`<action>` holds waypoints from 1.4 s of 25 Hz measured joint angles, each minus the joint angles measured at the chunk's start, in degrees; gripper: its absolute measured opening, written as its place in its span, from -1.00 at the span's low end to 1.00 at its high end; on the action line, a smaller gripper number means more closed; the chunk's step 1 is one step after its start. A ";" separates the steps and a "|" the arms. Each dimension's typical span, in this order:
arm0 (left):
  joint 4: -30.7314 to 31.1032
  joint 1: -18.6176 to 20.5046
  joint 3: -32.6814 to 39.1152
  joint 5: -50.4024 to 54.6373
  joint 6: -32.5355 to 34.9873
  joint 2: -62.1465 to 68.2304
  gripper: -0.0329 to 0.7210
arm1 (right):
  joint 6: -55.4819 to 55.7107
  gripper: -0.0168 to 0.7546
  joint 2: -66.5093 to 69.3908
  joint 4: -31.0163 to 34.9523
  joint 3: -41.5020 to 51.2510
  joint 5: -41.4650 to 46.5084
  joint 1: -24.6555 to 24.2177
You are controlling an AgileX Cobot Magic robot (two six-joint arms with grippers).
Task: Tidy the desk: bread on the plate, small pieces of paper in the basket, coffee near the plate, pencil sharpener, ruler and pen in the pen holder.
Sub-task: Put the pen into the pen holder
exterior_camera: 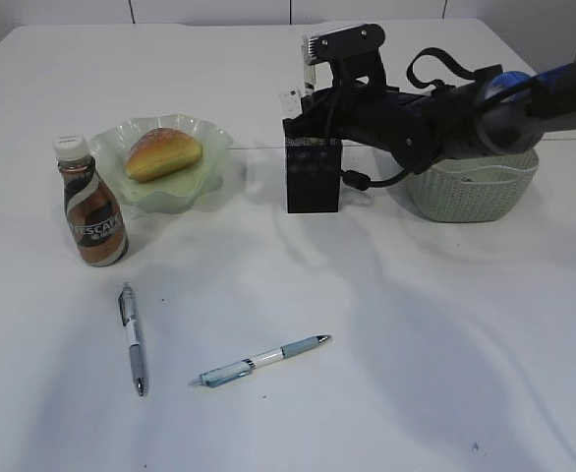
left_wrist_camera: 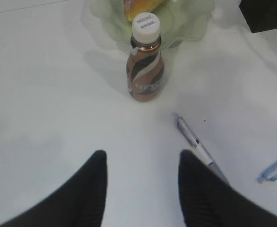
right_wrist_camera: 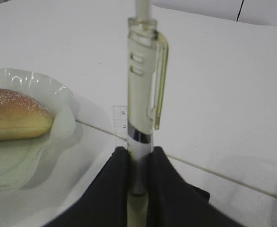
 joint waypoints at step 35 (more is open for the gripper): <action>0.13 0.00 0.00 -0.03 0.00 0.00 -0.06 | -0.22 -0.14 -8.80 -5.37 0.00 16.83 0.00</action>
